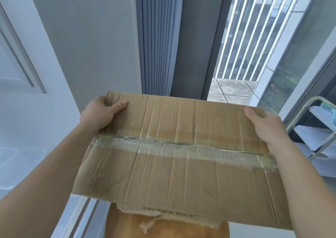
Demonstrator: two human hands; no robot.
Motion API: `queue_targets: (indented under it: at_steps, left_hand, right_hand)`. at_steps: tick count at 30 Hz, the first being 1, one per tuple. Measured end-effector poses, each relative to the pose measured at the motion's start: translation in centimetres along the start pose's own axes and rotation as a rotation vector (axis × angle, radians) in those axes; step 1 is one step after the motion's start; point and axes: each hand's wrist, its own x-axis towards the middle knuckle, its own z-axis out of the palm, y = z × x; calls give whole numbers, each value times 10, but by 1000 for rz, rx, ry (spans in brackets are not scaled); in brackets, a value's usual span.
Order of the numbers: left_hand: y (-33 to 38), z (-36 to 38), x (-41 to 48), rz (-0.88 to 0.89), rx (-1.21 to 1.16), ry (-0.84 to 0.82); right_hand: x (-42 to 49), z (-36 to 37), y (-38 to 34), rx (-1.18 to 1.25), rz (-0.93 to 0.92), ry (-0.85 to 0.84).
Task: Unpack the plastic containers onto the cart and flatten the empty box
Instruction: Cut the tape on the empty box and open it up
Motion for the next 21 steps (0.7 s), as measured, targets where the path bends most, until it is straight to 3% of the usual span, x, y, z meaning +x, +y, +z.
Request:
queue_targets:
  at_steps: [8,21]
  left_hand:
    - [-53,58,-9,-142,92,-163]
    - [-87,140,-27,-226,90,-217]
  right_hand:
    - [-1,43,45,-263,148,-93]
    - [-2,68,118,-257,202,-134]
